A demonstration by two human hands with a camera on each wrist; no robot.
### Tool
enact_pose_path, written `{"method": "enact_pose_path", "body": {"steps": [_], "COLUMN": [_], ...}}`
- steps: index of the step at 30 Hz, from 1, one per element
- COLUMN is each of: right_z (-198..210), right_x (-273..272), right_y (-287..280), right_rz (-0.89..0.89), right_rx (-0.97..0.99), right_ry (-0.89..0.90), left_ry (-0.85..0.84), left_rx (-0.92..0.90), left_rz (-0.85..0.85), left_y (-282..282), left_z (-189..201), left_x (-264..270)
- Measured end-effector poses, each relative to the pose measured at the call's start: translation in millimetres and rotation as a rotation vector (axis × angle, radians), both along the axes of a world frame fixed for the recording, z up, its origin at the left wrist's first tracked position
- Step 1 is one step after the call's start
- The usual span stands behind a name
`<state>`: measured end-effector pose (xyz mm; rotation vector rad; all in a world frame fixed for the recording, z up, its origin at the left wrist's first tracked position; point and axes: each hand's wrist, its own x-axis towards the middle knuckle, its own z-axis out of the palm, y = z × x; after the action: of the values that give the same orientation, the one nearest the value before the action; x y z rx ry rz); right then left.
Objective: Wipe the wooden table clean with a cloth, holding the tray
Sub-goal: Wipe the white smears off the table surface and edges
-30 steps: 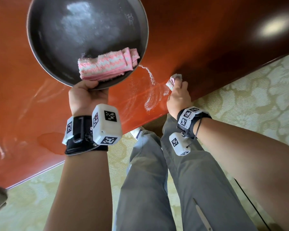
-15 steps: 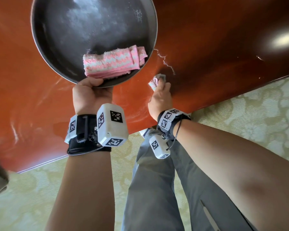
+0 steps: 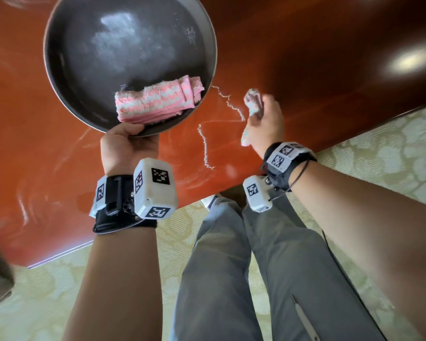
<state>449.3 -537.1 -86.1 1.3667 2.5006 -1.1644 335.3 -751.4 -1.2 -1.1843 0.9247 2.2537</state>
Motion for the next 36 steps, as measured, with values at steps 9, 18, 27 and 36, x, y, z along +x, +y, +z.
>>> {"method": "enact_pose_path", "body": {"steps": [9,18,27,36], "right_z": [-24,-33,-40,-37], "right_x": [14,-17,-52,-77], "right_y": [41,1,-60,-129], "right_rz": [-0.097,0.087,0.279,0.624], "right_rx": [0.119,0.17,0.162,0.13], "right_ry": [-0.159,-0.315,-0.21,-0.139], "left_ry": [-0.005,-0.024,-0.004,0.003], "left_rx": [0.018,-0.009,-0.006,-0.046], "left_rz": [-0.067,-0.043,0.082,0.143], "left_y": [21,-10,-56,-78], "left_z": [-5,-12,-14,-3], "left_x": [-6,-18,-22,-10]}}
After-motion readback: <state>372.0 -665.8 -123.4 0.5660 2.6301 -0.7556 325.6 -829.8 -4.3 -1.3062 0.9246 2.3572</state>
